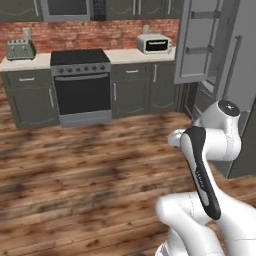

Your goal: Gather the cucumber and sweet potato from the fridge and place them on a tray on the dining counter. Then gather the steak and chicken drumstick from the fridge and place them on the other tray.

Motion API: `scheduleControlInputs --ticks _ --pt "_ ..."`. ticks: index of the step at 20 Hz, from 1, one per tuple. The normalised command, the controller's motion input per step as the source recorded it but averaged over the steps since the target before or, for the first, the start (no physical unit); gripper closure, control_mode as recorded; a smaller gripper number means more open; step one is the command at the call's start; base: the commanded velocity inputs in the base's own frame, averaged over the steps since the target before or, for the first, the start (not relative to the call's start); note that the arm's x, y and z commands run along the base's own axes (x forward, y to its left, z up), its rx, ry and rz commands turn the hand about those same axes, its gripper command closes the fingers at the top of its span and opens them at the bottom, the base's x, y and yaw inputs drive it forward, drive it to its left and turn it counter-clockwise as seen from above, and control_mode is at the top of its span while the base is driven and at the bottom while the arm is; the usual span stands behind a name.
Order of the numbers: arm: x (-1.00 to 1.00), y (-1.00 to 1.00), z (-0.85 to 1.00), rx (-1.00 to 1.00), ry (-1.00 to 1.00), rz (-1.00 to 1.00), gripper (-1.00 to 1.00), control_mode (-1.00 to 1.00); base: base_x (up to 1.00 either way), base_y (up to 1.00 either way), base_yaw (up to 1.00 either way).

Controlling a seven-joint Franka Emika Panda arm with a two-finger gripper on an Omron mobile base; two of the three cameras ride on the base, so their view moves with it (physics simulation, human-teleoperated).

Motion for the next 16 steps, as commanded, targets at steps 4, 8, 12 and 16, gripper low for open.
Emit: scheduleControlInputs --ticks 4,8,12,16 --pt "0.0 0.0 0.0 0.0 0.0 0.0 -1.0 1.0 1.0 0.0 -0.09" --pt "0.0 0.0 0.0 0.0 0.0 0.0 -1.0 1.0 0.89 0.0 -0.2" --pt "0.0 0.0 0.0 0.0 0.0 0.0 -1.0 1.0 0.67 0.0 -0.37" --pt "0.0 0.0 0.0 0.0 0.0 0.0 -1.0 1.0 0.61 0.0 -0.37"
